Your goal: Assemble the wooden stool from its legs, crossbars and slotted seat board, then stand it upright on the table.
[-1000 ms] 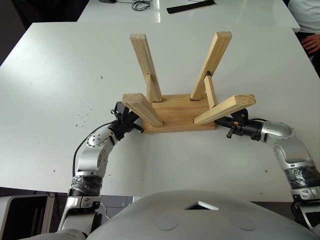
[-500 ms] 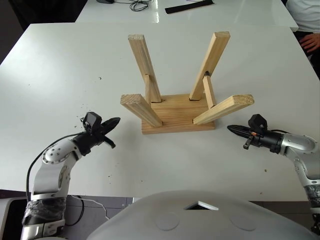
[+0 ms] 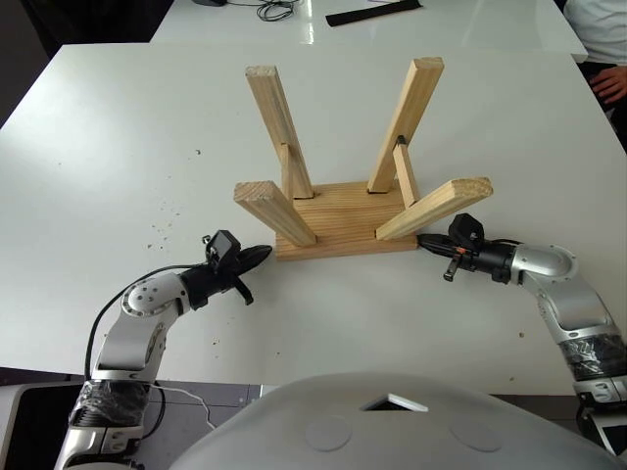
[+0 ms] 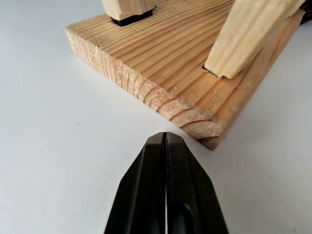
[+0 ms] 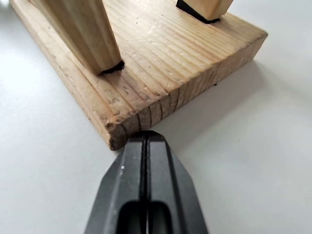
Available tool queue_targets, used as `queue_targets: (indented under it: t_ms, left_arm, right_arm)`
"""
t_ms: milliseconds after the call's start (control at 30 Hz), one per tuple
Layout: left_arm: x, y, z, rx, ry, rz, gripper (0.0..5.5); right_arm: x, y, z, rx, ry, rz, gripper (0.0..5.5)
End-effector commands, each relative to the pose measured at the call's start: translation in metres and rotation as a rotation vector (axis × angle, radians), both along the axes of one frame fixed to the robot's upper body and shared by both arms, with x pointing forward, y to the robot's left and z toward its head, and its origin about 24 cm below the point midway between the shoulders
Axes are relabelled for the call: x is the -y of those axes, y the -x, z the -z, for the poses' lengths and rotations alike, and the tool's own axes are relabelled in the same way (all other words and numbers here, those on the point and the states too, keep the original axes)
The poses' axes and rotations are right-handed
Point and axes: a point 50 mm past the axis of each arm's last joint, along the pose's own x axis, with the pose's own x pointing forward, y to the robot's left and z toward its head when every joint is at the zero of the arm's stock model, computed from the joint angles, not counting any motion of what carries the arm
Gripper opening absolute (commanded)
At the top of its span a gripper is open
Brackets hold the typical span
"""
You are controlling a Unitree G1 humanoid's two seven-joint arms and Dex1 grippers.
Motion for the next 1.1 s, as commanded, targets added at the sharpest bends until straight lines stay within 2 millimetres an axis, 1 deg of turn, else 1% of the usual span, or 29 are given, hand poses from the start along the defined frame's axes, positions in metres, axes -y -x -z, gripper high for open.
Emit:
queue_targets:
  t_ms: [33,100,233,333,567,767,867,1000,1100]
  left_arm:
    - [-0.005,-0.006,0.006,-0.012,-0.033,-0.023,0.01]
    - [-0.003,-0.003,0.005,-0.022,-0.026,0.009,0.01]
    - [0.000,0.011,-0.001,-0.051,0.003,0.088,0.01]
    - [0.001,0.014,-0.001,-0.065,0.002,0.113,0.01]
    - [0.006,0.004,0.002,-0.044,0.003,0.088,0.01]
    - [0.010,0.004,0.004,-0.039,0.011,0.085,0.01]
    - [0.006,0.003,0.005,-0.031,-0.008,0.064,0.01]
    - [-0.005,-0.007,0.001,0.003,-0.035,0.018,0.01]
    - [0.000,-0.013,0.001,0.020,-0.022,0.011,0.01]
  right_arm:
    - [0.002,0.008,0.010,-0.067,0.025,-0.010,0.00]
    - [0.003,0.008,0.010,-0.066,0.029,-0.008,0.00]
    - [0.006,0.005,0.010,-0.052,0.047,0.007,0.00]
    - [0.005,0.004,0.012,-0.048,0.058,0.009,0.00]
    - [0.002,0.003,0.010,-0.045,0.048,-0.033,0.00]
    - [0.003,0.001,0.009,-0.044,0.051,-0.035,0.00]
    - [0.002,0.001,0.010,-0.046,0.050,-0.037,0.00]
    - [0.003,0.001,0.010,-0.046,0.053,-0.038,0.00]
    - [0.002,0.001,0.011,-0.045,0.052,-0.034,0.00]
